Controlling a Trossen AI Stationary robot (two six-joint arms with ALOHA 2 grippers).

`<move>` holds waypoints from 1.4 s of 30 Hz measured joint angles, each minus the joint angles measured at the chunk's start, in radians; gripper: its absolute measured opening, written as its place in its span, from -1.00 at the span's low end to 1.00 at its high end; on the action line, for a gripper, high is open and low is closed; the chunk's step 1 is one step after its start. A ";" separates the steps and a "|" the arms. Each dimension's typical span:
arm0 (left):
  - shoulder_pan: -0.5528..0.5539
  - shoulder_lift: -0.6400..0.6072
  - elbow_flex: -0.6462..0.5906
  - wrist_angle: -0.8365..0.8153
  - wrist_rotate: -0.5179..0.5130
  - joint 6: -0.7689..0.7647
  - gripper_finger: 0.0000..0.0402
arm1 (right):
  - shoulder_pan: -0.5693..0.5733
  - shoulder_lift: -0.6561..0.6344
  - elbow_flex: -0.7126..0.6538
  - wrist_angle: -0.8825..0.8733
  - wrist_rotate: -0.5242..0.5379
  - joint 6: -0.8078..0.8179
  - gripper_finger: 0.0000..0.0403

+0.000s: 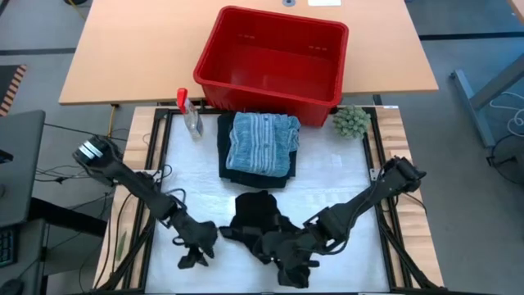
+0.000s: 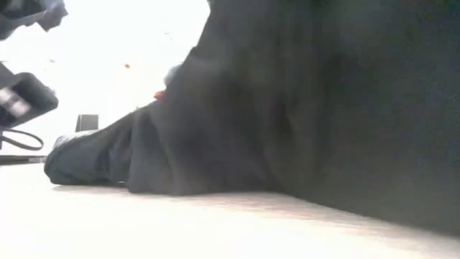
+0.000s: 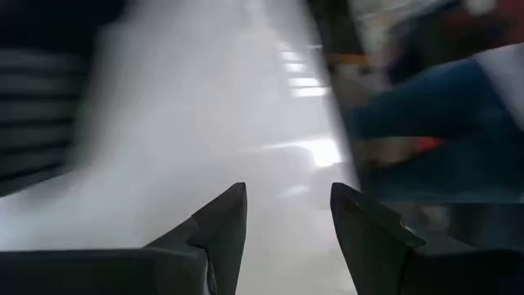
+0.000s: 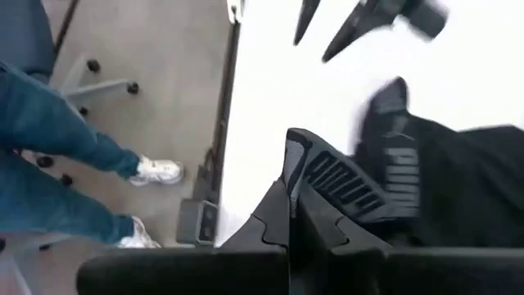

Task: Fold Laundry from Bin
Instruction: Fold the black underwear from the red laundry

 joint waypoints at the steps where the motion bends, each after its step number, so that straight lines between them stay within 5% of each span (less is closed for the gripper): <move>1: -0.004 -0.033 0.000 -0.054 -0.046 0.025 -0.17 | 0.000 -0.006 -0.001 -0.013 0.000 0.000 -0.87; 6: -0.034 -0.190 -0.002 -0.307 -0.396 0.098 -0.17 | -0.008 -0.060 0.000 -0.018 0.001 -0.001 -0.85; 11: -0.049 -0.230 -0.017 -0.330 -0.684 0.104 -0.17 | -0.013 -0.067 -0.001 -0.028 0.000 -0.005 -0.86; 22: -0.078 -0.123 -0.042 -0.154 -0.535 0.392 0.10 | -0.011 -0.064 -0.001 -0.101 0.000 -0.012 -0.86; 33: -0.081 0.117 0.003 0.047 -0.590 0.446 0.52 | -0.011 -0.064 -0.001 -0.101 0.000 -0.020 -0.86; 42: -0.080 0.280 0.114 0.031 -0.549 0.486 0.50 | -0.011 -0.064 -0.001 -0.106 0.000 -0.022 -0.85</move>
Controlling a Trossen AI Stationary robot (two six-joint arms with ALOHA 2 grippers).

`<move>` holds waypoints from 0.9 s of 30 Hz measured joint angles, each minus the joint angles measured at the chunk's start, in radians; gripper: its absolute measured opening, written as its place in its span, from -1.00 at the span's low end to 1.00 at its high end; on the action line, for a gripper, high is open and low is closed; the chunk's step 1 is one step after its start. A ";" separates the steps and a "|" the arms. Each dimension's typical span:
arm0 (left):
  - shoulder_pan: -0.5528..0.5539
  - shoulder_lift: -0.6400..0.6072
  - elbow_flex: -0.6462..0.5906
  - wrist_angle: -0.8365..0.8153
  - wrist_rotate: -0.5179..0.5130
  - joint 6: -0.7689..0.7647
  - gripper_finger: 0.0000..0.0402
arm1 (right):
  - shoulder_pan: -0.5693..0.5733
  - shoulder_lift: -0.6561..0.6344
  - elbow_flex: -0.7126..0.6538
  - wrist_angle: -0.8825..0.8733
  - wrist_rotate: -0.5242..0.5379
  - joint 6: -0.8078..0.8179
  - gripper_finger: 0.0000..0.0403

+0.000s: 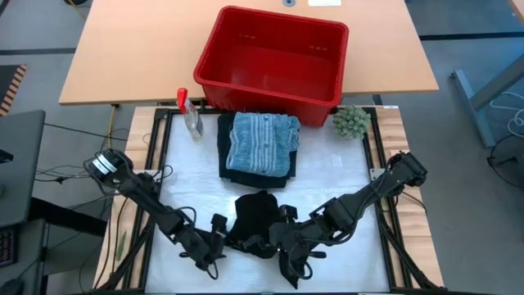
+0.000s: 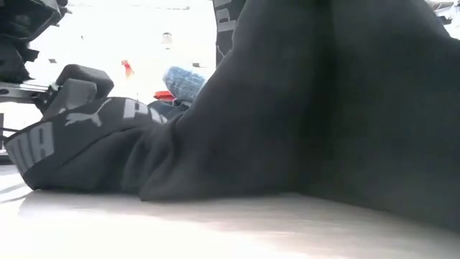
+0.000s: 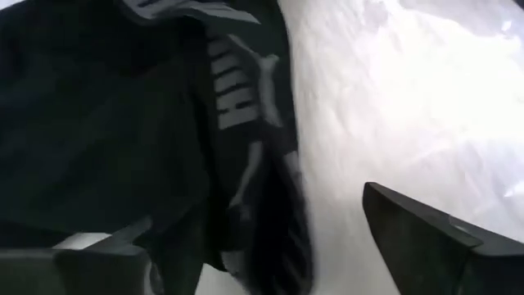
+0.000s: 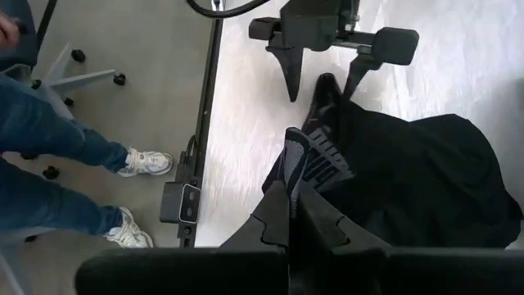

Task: Fold Laundry from Bin
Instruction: Fold the black underwear from the red laundry

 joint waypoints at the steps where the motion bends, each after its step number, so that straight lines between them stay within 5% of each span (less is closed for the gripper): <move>1: -0.002 0.006 0.010 -0.009 -0.002 0.001 0.44 | 0.000 0.000 0.000 -0.002 0.000 0.000 -0.86; 5: -0.003 0.016 0.047 -0.094 -0.065 -0.015 0.06 | 0.002 0.000 0.000 -0.016 0.000 0.003 -0.85; 11: 0.021 0.016 0.155 -0.391 -0.133 -0.156 -0.87 | 0.002 -0.001 0.000 -0.014 0.000 0.003 -0.86; 19: 0.040 -0.087 0.453 -0.990 -0.243 -0.101 -0.99 | 0.009 -0.128 -0.002 -0.039 0.039 0.047 -0.85; 22: 0.064 -0.184 0.581 -1.051 -0.276 -0.075 -0.99 | 0.003 -0.203 -0.001 -0.036 0.127 0.063 -0.87; 27: 0.168 -0.358 0.775 -1.110 -0.143 -0.136 -1.00 | -0.007 -0.299 0.000 -0.033 0.310 0.013 -0.86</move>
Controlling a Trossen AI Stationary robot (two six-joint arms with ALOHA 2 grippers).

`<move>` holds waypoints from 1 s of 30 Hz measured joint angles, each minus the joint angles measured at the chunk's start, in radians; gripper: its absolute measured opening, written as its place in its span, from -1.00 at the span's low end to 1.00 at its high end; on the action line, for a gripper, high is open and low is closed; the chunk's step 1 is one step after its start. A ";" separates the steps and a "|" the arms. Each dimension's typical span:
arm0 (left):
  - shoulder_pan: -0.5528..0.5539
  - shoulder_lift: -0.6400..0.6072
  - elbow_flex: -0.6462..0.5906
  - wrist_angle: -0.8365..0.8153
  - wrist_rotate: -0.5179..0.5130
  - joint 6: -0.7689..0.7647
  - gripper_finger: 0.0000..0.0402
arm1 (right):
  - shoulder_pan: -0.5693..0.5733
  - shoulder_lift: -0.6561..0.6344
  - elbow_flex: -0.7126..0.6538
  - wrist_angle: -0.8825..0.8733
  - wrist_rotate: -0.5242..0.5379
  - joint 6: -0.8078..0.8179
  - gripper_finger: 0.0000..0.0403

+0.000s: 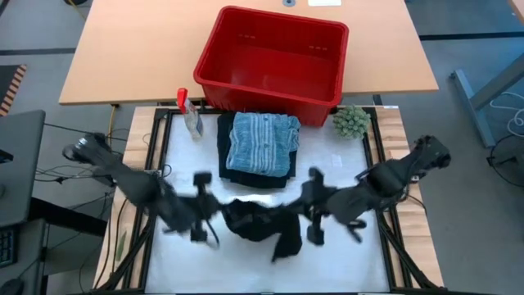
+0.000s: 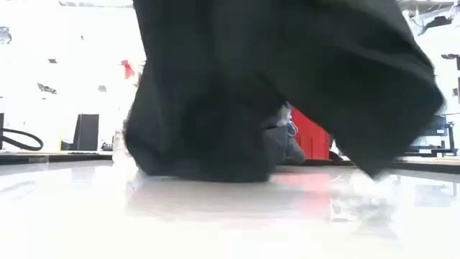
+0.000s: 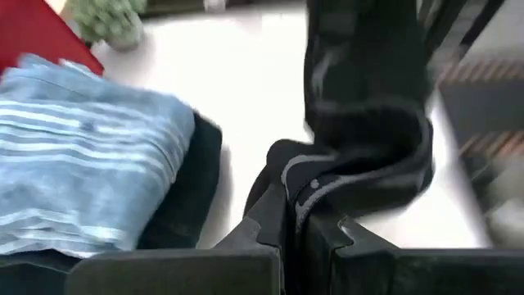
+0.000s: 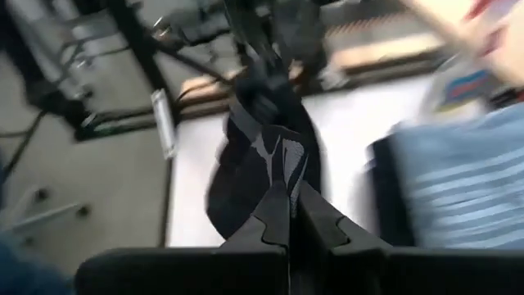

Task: Fold Laundry from Bin
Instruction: Fold the black underwear from the red laundry

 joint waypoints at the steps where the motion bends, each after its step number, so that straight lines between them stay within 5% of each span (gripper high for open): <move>1: 0.023 -0.032 0.028 -0.006 0.029 -0.014 -1.00 | -0.002 -0.011 0.000 0.000 0.033 -0.016 -0.85; 9: 0.169 -0.245 0.109 -0.182 0.106 -0.213 -1.00 | -0.036 -0.043 0.000 -0.190 0.157 0.052 -0.87; 15: 0.192 -0.266 0.100 -0.382 0.081 -0.256 -1.00 | -0.051 0.013 -0.006 -0.205 0.164 -0.041 -0.87; 23: 0.192 -0.239 0.099 -0.470 -0.110 -0.105 -1.00 | -0.103 0.069 -0.007 -0.175 0.331 -0.400 -0.87; 30: 0.191 -0.219 0.099 -0.452 -0.472 0.217 -1.00 | -0.179 0.055 -0.007 -0.075 0.445 -0.632 -0.87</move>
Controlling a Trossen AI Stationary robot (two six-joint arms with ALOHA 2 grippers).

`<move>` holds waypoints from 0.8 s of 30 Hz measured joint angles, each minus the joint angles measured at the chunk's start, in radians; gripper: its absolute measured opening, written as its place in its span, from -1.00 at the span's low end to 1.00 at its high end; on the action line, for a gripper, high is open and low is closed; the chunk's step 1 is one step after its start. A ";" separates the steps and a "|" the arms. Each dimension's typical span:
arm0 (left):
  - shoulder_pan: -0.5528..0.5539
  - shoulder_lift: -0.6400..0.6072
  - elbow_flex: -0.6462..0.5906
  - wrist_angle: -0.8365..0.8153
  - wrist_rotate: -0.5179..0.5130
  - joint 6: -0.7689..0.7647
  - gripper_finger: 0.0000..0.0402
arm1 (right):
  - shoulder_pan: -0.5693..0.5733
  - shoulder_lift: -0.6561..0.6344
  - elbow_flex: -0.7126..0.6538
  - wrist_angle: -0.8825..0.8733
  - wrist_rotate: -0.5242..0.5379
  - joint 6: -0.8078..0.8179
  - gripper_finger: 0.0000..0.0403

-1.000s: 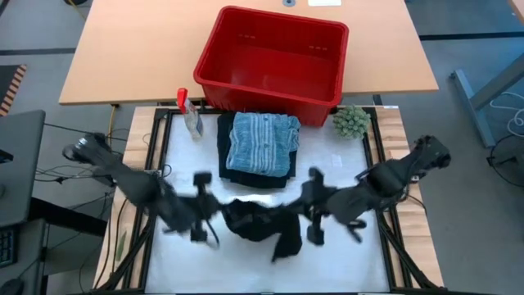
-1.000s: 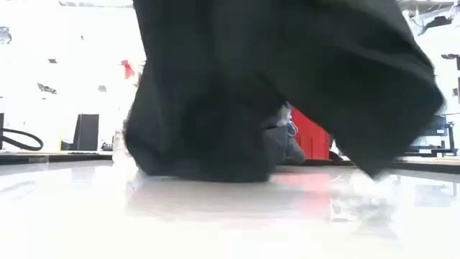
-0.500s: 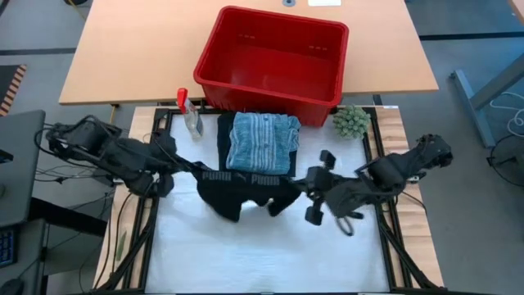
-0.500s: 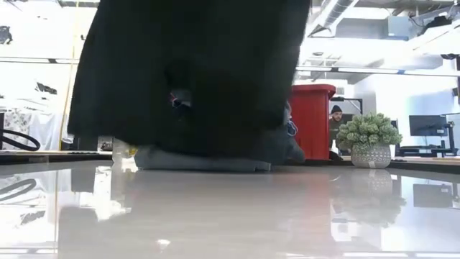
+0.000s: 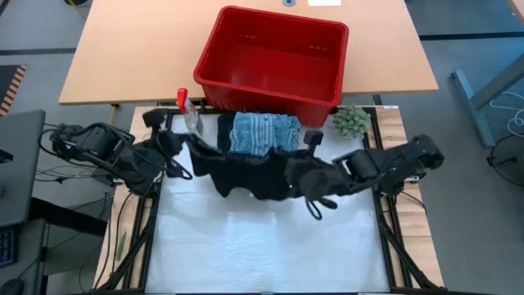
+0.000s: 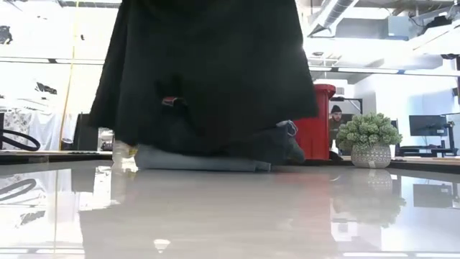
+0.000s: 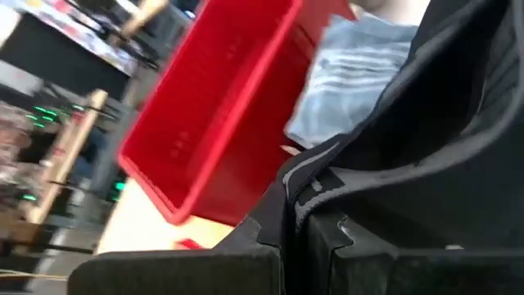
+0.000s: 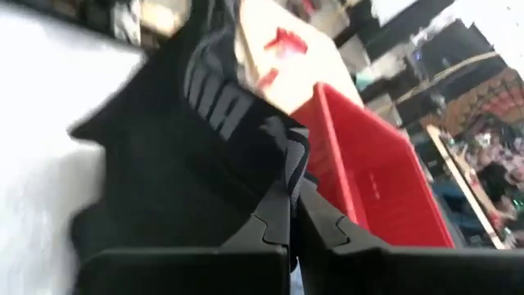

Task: Fold Laundry from Bin
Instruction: Fold the black underwear from the red laundry

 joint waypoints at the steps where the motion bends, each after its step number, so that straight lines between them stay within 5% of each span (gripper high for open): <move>1: -0.006 0.000 0.000 0.012 -0.024 0.018 -1.00 | 0.004 -0.006 0.000 0.031 0.000 -0.020 -0.87; 5: -0.067 -0.007 0.000 0.031 0.030 -0.032 -1.00 | 0.069 -0.012 0.002 0.128 -0.021 -0.048 -0.87; 9: -0.190 0.002 -0.024 -0.005 0.186 -0.262 -1.00 | 0.145 0.030 0.003 0.090 -0.180 0.139 -0.87; 14: -0.402 0.013 -0.262 0.047 0.233 -0.577 -1.00 | 0.240 0.214 0.000 0.010 -0.266 0.310 -0.87; 19: -0.577 0.029 -0.602 0.415 0.338 -0.848 -1.00 | 0.326 0.405 0.000 -0.012 -0.467 0.514 -0.84; 24: -0.666 0.137 -0.784 0.727 0.385 -1.002 -1.00 | 0.366 0.493 0.001 0.077 -0.635 0.716 -0.66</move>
